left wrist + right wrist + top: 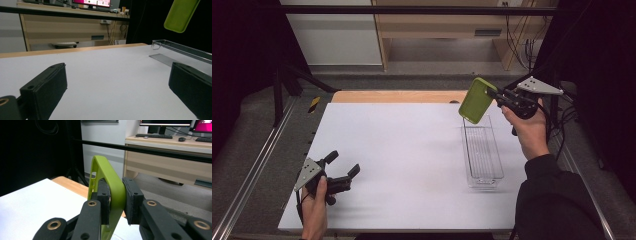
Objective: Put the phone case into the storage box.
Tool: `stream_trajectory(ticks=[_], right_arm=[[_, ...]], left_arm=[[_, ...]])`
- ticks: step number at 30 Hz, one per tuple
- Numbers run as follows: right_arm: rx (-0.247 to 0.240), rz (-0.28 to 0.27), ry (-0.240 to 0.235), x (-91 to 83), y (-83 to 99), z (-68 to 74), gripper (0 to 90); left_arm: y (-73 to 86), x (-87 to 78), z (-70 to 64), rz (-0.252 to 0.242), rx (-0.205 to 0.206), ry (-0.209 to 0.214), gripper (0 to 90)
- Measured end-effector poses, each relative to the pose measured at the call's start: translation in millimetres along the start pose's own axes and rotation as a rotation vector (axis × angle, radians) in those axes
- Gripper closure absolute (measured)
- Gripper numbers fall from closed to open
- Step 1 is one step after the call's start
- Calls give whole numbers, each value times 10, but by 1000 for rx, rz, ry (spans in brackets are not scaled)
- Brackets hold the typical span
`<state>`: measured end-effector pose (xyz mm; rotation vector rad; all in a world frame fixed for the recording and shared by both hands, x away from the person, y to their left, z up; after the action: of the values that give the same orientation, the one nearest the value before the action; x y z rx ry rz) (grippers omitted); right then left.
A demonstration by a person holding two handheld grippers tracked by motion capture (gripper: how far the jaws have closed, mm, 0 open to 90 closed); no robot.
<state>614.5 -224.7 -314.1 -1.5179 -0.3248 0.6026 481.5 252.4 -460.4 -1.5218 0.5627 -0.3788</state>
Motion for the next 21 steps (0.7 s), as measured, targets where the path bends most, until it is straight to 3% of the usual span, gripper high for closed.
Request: stream_trajectory(ticks=[12, 21], right_arm=[[-10, 26, 48, -143, 49, -174, 768], [-13, 65, 64, -69, 210, -315, 768]], left_arm=[[3, 16, -43, 10, 18, 10, 15], [21, 32, -60, 22, 30, 15, 15]])
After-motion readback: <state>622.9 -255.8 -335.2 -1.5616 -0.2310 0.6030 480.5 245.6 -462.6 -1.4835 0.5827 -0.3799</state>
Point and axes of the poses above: each handheld gripper's, and its own axes: x roughly forward along the jaws, y roughly out of its underside, z roughly to its left, the point moved 7 cm from there along x, roughly forward along the jaws, and after that the axes turned 3 degrees about x, right-handed, at the moved point
